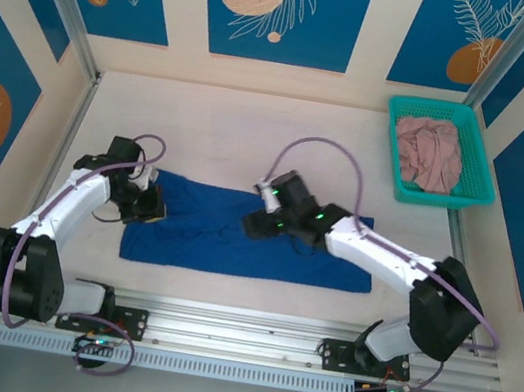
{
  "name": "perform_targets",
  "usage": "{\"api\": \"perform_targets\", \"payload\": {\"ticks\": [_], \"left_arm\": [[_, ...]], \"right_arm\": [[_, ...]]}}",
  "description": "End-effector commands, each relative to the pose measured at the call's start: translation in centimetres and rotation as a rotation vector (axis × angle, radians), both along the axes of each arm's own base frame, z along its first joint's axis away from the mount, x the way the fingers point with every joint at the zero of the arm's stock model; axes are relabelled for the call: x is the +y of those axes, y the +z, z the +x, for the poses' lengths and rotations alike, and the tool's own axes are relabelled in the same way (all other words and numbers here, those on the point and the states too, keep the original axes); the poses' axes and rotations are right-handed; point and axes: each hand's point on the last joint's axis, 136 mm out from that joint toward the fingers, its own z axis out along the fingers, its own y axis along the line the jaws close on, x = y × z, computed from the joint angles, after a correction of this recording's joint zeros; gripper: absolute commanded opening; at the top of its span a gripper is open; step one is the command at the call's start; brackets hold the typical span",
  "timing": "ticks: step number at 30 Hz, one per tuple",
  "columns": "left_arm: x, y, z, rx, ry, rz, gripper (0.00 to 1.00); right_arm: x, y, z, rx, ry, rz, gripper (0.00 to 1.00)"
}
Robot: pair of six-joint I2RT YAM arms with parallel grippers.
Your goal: Fold the inside-out t-shirt
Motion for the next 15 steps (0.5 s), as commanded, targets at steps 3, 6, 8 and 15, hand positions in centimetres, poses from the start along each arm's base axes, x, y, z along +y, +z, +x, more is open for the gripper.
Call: {"api": "perform_targets", "payload": {"ticks": [3,6,8,15], "left_arm": [[-0.4,1.6,0.8,-0.029,0.006,-0.044,0.0],[-0.6,1.7,0.9,-0.031,0.003,-0.056,0.0],[-0.6,1.8,0.9,-0.032,0.001,-0.059,0.0],[-0.7,1.9,0.8,-0.031,-0.005,-0.063,0.0]], "right_arm": [[10.8,2.5,-0.3,-0.373,0.208,0.14,0.86],[13.9,2.0,-1.1,-0.501,0.248,0.153,0.91],[15.4,1.4,-1.4,-0.593,0.261,0.114,0.92],[17.6,0.1,-0.2,-0.776,0.2,0.022,0.93]]}}
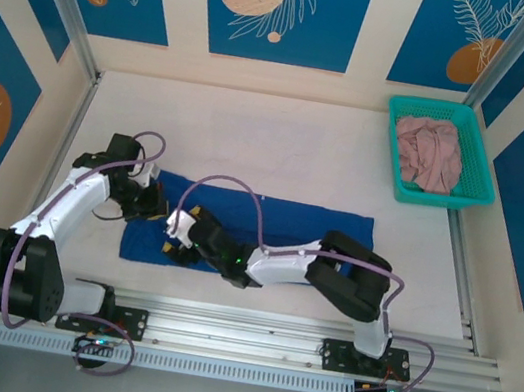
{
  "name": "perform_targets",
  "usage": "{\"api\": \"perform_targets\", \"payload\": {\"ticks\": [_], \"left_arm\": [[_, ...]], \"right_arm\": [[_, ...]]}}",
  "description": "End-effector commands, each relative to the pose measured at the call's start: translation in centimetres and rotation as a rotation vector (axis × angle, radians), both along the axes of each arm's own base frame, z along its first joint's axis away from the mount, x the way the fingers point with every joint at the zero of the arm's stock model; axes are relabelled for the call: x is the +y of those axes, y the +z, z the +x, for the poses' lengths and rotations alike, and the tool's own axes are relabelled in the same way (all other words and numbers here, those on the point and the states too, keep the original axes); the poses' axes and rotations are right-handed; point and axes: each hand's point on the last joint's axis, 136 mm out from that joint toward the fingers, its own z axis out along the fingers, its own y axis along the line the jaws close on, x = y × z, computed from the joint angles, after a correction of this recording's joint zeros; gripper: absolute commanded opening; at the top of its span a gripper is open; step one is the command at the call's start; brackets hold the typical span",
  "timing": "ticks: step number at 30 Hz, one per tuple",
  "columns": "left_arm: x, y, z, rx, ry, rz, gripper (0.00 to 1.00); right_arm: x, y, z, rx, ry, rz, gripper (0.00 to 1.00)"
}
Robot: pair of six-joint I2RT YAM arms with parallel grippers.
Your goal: Fold the inside-out t-shirt
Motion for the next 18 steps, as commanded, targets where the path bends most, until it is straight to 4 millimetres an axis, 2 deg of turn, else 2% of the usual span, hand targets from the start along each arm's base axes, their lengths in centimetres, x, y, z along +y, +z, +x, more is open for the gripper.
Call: {"api": "perform_targets", "payload": {"ticks": [1,9,18], "left_arm": [[-0.1,1.2,0.4,-0.019,0.003,-0.026,0.0],[0.1,1.2,0.4,-0.022,0.001,-0.016,0.0],[0.7,1.1,0.5,-0.024,0.015,-0.001,0.0]], "right_arm": [[1.3,4.1,3.0,-0.206,-0.111,0.08,0.93],[0.9,3.9,5.5,-0.324,-0.252,0.031,0.92],[-1.7,5.7,5.1,-0.404,-0.312,-0.031,0.87]]}}
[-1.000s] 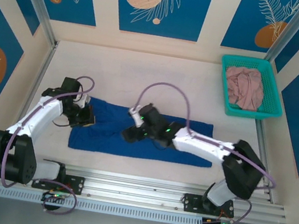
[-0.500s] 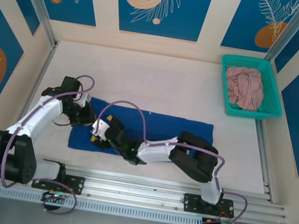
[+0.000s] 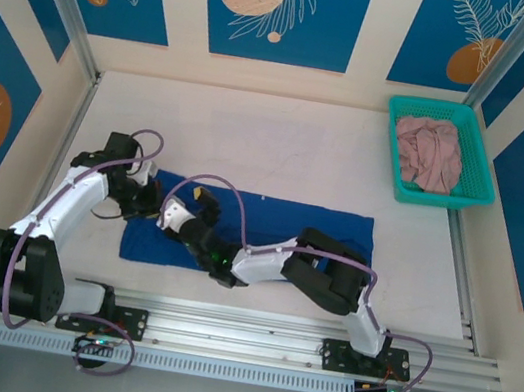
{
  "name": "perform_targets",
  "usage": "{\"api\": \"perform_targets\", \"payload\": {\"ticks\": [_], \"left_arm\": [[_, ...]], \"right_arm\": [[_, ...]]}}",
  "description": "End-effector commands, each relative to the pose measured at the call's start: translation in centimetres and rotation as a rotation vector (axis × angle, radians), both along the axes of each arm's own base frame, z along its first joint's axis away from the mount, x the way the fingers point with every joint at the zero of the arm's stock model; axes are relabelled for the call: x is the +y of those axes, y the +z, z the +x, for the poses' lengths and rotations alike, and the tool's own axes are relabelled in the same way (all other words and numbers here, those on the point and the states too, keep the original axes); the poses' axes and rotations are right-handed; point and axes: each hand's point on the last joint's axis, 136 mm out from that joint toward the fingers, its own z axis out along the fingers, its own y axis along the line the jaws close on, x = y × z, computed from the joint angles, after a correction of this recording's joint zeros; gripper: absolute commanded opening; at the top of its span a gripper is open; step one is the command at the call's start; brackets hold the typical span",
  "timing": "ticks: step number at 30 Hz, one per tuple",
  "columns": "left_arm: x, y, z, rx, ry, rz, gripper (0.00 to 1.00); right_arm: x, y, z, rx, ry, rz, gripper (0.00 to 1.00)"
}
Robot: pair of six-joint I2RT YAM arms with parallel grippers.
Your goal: Fold the inside-out t-shirt
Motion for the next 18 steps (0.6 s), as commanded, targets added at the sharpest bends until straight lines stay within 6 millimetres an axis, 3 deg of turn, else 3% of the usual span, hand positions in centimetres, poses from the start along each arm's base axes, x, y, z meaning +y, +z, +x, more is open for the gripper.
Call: {"api": "perform_targets", "payload": {"ticks": [1,9,18], "left_arm": [[0.4,0.8,0.2,-0.018,-0.002,0.002,0.0],[0.7,0.3,-0.1,-0.009,-0.004,0.016,0.0],[0.9,-0.9,-0.8,0.017,0.006,0.025,0.0]], "right_arm": [[-1.6,3.5,-0.1,-0.057,-0.067,0.035,0.85],[-3.5,3.4,-1.8,0.008,-0.07,-0.028,0.74],[-5.3,1.2,-3.9,0.174,-0.043,-0.109,0.7]]}}
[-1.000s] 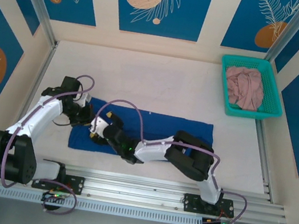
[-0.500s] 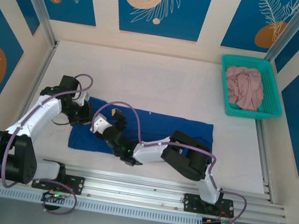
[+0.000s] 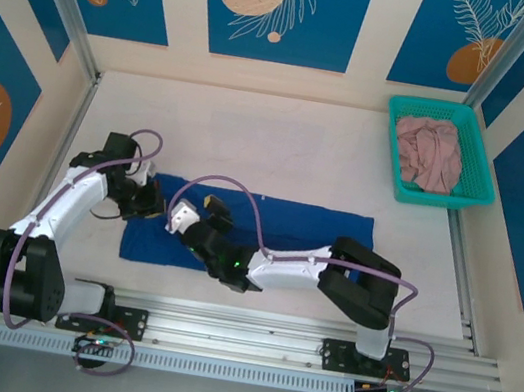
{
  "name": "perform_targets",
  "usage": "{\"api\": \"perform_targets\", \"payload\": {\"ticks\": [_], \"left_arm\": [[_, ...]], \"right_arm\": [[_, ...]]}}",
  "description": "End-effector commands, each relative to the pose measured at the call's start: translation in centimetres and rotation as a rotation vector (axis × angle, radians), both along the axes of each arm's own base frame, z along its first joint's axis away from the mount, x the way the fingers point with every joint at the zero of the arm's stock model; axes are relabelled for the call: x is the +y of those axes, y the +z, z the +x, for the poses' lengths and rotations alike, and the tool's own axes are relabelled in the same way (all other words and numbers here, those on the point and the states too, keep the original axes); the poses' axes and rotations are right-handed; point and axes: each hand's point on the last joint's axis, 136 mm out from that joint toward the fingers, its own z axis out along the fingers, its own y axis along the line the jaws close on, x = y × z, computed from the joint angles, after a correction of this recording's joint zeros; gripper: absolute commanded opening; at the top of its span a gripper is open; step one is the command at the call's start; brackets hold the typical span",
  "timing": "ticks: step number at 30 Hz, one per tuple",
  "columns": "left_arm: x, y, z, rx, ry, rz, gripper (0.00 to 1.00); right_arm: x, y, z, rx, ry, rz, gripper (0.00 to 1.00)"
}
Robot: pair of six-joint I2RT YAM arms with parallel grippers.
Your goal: Fold the inside-out t-shirt
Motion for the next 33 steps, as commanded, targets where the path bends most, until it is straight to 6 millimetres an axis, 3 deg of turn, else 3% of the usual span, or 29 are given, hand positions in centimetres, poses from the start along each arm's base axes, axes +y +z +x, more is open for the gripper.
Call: {"api": "perform_targets", "payload": {"ticks": [1,9,15,18,21,24,26,30,33], "left_arm": [[0.6,-0.7,-0.9,0.02,0.011,0.016,0.0],[0.5,-1.6,-2.3,0.045,0.033,0.004,0.0],[-0.2,-1.6,-3.7,0.063,0.048,-0.041,0.08],[-0.5,-1.2,-4.2,0.068,0.045,-0.061,0.2],[-0.5,-0.8,-4.6,0.063,0.049,-0.059,0.31],[0.0,-0.5,-4.6,0.045,0.062,-0.029,0.34],[0.4,-0.5,-4.4,0.028,0.078,-0.009,0.35],[0.8,-0.6,-3.5,-0.008,0.107,0.008,0.37],[0.9,-0.6,-2.9,-0.022,0.106,0.014,0.37]], "right_arm": [[-1.6,-1.1,-1.5,0.099,-0.007,-0.027,0.7],[-3.9,-3.4,-4.3,0.255,0.018,-0.089,0.65],[-6.5,-5.5,-6.3,0.362,0.048,-0.169,0.44],[-7.7,-6.2,-7.3,0.397,0.076,-0.209,0.26],[-8.8,-6.6,-7.8,0.427,0.08,-0.239,0.16],[-9.5,-6.7,-7.7,0.449,0.061,-0.238,0.17],[-8.9,-6.4,-7.7,0.503,0.068,-0.174,0.21],[-5.4,-4.7,-7.6,0.659,0.11,0.056,0.37],[-3.2,-3.9,-6.7,0.723,0.102,0.152,0.44]]}}
